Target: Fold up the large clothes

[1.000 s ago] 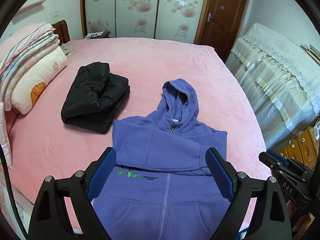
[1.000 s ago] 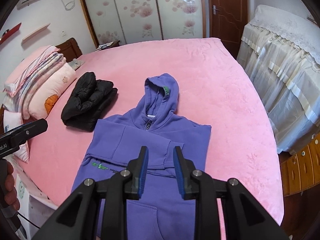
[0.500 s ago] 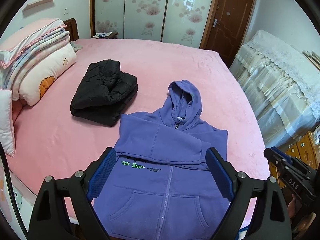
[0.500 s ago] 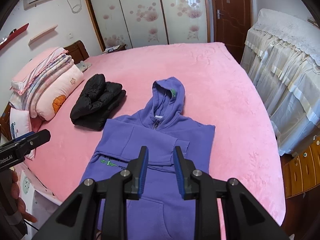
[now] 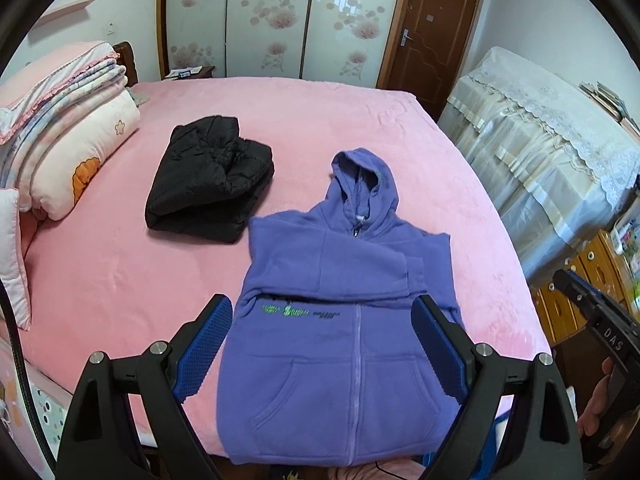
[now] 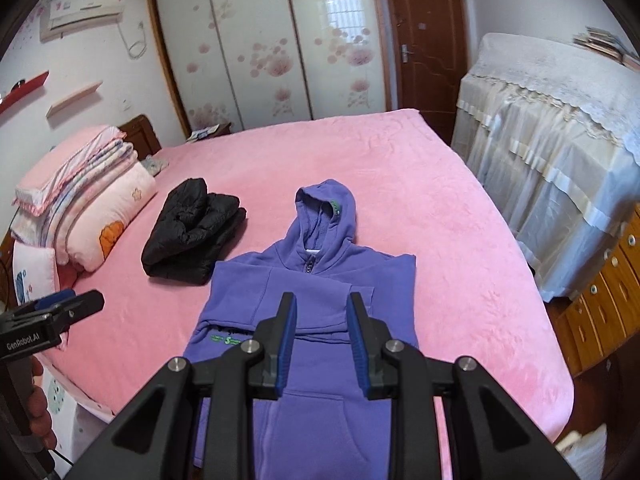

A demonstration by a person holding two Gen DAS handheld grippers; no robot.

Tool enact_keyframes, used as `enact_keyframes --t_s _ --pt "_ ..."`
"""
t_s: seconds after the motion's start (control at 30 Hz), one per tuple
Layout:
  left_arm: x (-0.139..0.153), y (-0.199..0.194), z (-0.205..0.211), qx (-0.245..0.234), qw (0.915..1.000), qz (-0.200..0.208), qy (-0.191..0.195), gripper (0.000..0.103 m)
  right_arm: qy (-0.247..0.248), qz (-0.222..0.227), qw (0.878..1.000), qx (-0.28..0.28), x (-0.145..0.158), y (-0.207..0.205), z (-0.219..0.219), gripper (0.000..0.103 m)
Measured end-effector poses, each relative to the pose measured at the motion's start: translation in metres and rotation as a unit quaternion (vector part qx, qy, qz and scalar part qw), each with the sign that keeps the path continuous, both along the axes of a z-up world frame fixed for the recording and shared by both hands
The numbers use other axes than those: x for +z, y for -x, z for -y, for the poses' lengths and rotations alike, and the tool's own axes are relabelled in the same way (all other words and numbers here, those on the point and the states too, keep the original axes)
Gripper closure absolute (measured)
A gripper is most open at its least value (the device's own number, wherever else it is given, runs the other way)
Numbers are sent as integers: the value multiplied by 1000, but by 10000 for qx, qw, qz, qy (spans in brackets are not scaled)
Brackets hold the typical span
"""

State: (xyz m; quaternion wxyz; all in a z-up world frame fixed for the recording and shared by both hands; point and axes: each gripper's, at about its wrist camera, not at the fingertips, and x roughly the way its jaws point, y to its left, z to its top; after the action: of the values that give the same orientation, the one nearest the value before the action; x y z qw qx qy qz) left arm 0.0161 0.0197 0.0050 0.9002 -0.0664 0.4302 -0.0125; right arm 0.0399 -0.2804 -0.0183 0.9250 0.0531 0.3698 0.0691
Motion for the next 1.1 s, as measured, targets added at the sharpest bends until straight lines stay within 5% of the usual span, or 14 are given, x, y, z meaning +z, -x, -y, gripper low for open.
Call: enact_keyframes --t_s 0.3,0.63,0.83,1.0,1.1 --pt "-30 36 -32 -209 9997 -83 -117 13 158 71 9991 -376 -9 51 -17 77" --pt "-89 51 -65 -284 9956 -888 -29 13 -39 -225 9982 -561 -46 91 -15 77" --pt "-114 64 -80 -361 9960 -800 176 13 -30 -106 9980 -623 -63 102 -11 77" --pt "-149 75 -93 -192 9964 -772 297 13 147 -177 9980 -589 -94 110 -8 61" --pt "-173 84 -98 -128 9965 -775 271 13 174 -373 9980 -474 -119 114 -5 61"
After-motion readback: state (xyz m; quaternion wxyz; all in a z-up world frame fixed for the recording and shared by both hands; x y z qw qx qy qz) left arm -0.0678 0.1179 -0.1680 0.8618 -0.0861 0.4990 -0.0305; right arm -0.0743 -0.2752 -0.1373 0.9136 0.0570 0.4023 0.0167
